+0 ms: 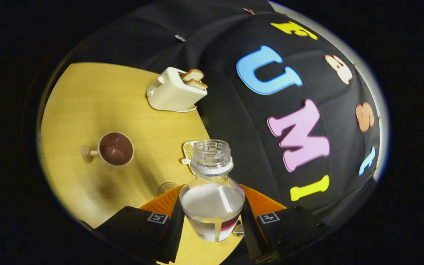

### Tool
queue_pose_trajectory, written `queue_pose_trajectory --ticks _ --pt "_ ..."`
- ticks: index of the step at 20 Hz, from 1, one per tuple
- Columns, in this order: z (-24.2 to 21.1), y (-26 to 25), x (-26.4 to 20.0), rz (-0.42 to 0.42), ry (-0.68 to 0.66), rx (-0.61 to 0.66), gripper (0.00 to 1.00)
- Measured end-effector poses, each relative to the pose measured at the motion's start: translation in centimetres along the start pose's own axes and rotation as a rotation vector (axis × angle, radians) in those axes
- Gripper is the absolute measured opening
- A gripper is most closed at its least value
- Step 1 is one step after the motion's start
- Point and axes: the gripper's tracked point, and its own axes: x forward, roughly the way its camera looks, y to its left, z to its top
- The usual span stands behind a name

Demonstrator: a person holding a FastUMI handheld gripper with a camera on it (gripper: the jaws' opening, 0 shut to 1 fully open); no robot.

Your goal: Take the bottle from table, then pour the juice into the cup, finally place the bottle on the coaster

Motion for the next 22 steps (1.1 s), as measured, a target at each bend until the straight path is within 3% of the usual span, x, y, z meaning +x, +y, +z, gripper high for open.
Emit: queue_pose_trajectory --ticks 4,10,16,22 --pt "-0.4 -2.3 0.2 0.039 -0.025 0.241 0.73" --pt "-2.4 -1.8 0.8 0.112 -0.121 0.544 0.73" --pt "-2.5 -1.2 1.9 0.147 -0.255 0.645 0.73" --pt "-3.3 -0.4 6.6 0.172 -0.279 0.72 0.74"
